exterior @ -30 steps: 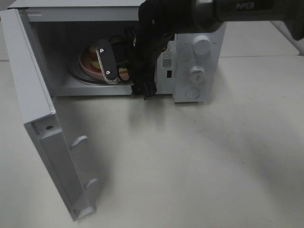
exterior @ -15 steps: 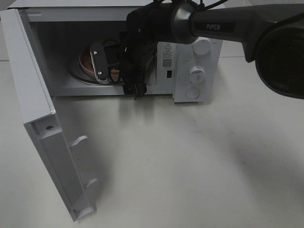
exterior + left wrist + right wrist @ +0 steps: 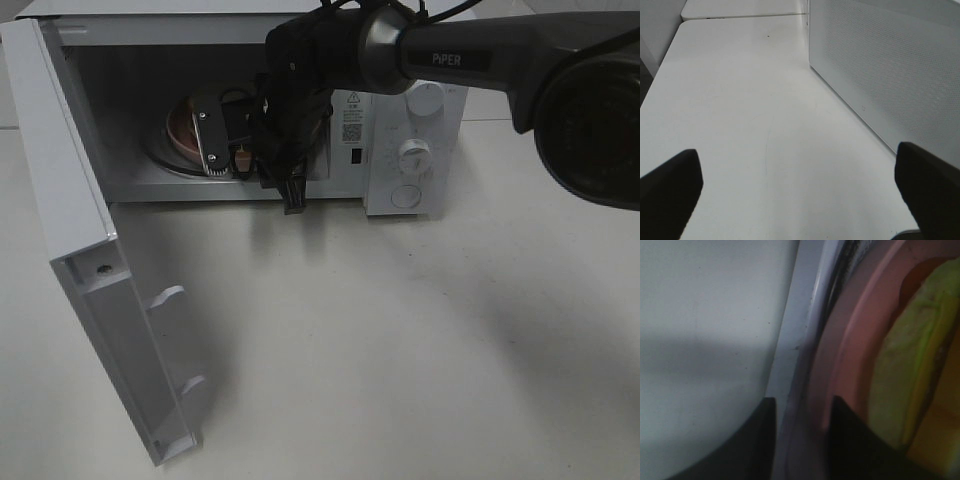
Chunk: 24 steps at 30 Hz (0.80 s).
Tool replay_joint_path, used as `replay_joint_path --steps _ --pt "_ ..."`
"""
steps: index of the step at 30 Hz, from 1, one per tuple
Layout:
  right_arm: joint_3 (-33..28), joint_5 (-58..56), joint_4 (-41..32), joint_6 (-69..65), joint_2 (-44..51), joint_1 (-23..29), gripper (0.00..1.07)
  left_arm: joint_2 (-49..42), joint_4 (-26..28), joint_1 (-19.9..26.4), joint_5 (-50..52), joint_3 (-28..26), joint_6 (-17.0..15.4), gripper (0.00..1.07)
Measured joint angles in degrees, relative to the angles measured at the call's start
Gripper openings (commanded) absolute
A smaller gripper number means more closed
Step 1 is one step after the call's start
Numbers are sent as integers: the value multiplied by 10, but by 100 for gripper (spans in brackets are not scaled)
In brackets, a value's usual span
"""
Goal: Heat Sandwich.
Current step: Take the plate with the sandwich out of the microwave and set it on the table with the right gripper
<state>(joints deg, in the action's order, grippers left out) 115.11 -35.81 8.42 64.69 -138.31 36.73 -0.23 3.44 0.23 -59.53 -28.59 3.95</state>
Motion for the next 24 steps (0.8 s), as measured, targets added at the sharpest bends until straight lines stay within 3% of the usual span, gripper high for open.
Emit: replay_joint_path --steps 2,24 --pt "1 1 0 -3 0 0 0 0 0 0 0 0 0 101" --pt "2 -19 -7 3 3 1 0 0 0 0 0 0 0 101"
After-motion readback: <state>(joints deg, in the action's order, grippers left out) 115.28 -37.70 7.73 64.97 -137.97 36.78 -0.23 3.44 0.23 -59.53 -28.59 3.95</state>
